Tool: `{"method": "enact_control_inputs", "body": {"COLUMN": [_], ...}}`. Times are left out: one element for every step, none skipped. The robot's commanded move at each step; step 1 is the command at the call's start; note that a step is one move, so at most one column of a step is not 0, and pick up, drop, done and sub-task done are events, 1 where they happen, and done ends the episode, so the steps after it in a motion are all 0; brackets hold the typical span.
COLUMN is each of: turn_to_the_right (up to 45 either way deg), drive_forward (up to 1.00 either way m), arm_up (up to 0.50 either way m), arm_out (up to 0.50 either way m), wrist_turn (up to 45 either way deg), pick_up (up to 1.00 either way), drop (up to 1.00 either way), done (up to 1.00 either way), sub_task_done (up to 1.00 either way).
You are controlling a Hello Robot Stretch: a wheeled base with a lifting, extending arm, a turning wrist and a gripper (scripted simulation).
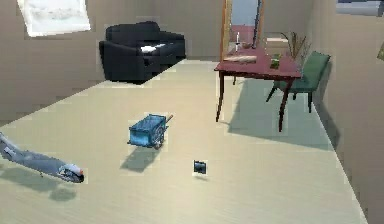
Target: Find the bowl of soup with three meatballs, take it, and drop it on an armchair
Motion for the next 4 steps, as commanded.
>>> {"method": "enact_control_inputs", "body": {"turn_to_the_right": [-45.0, -15.0, 0.0, 0.0], "drive_forward": [0.00, 0.00, 1.00, 1.00], "arm_up": [0.00, 0.00, 0.00, 0.00], "arm_out": [0.00, 0.00, 0.00, 0.00], "wrist_turn": [0.0, 0.0, 0.0, 0.0], "pick_up": [0.00, 0.00, 0.00, 0.00], "drop": [0.00, 0.00, 0.00, 0.00], "done": [0.00, 0.00, 0.00, 0.00], "sub_task_done": [0.00, 0.00, 0.00, 0.00]}}
